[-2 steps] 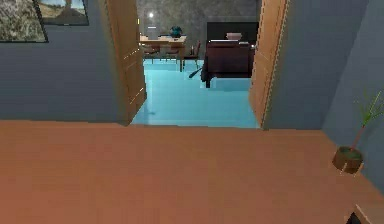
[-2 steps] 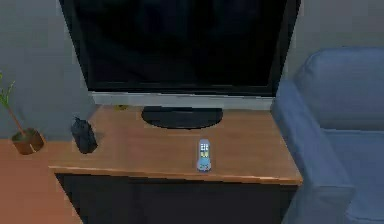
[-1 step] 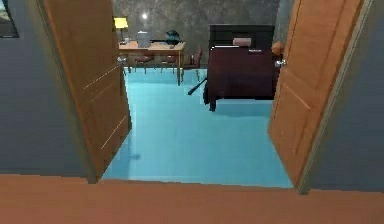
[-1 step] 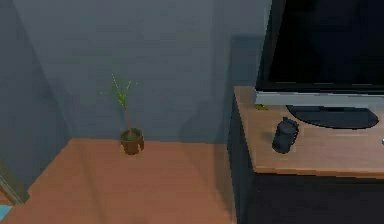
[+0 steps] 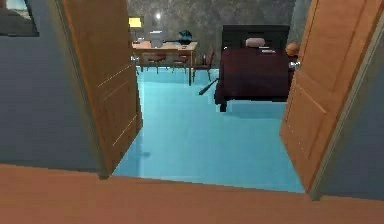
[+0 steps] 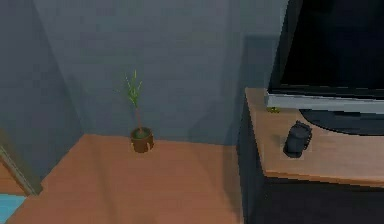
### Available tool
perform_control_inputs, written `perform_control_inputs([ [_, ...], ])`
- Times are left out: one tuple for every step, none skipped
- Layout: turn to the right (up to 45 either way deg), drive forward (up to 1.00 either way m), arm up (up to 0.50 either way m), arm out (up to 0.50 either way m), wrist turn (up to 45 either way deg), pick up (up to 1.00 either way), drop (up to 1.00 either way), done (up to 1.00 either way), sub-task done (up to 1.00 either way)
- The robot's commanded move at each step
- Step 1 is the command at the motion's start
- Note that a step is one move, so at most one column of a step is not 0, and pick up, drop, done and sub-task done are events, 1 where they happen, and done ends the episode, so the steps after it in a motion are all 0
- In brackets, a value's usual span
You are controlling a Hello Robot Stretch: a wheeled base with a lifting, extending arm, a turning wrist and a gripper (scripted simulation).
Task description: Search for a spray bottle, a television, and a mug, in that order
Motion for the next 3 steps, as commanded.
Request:
perform_control_inputs([
  [0.0,1.0,0.0,0.0,0.0,0.0,0.0,0.0,0.0],
  [0.0,1.0,0.0,0.0,0.0,0.0,0.0,0.0,0.0],
  [0.0,0.25,0.0,0.0,0.0,0.0,0.0,0.0,0.0],
])
